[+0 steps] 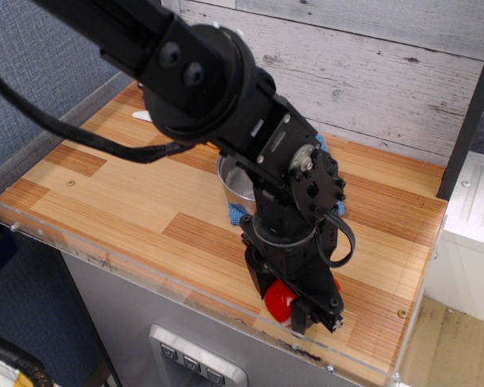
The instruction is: Move the red box from left side to right side
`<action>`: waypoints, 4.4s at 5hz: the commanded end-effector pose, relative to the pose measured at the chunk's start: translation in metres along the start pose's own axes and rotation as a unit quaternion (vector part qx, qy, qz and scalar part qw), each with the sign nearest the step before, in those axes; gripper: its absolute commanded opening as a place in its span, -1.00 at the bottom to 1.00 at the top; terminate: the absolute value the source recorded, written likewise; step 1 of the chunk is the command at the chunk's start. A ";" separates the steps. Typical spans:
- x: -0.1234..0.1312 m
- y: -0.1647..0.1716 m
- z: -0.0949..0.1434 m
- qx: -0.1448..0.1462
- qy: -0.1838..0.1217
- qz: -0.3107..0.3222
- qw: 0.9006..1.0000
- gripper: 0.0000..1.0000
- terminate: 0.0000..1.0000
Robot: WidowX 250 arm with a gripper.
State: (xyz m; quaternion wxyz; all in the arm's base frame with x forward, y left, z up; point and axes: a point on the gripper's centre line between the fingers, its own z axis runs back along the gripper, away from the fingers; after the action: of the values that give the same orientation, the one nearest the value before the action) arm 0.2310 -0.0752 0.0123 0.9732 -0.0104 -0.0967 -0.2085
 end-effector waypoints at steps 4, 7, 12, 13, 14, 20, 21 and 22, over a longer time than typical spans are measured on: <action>0.026 -0.008 0.067 -0.015 -0.065 -0.045 0.997 -1.00 -1.00; -0.015 0.064 0.117 0.018 -0.095 0.059 0.994 -1.00 -1.00; -0.036 0.199 0.093 0.076 -0.049 0.201 0.975 -1.00 -1.00; -0.033 0.213 0.080 0.076 -0.039 0.214 0.973 -1.00 -1.00; -0.027 0.225 0.069 0.078 -0.035 0.226 0.970 -1.00 -1.00; -0.032 0.234 0.019 0.077 0.003 0.243 0.967 -1.00 -1.00; -0.032 0.232 0.021 0.086 0.014 0.260 0.962 1.00 -1.00; -0.035 0.230 0.020 0.081 0.019 0.259 0.962 1.00 -1.00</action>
State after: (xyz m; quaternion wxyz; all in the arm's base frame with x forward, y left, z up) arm 0.2946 0.1486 0.0184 0.9946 0.0399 -0.0755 0.0590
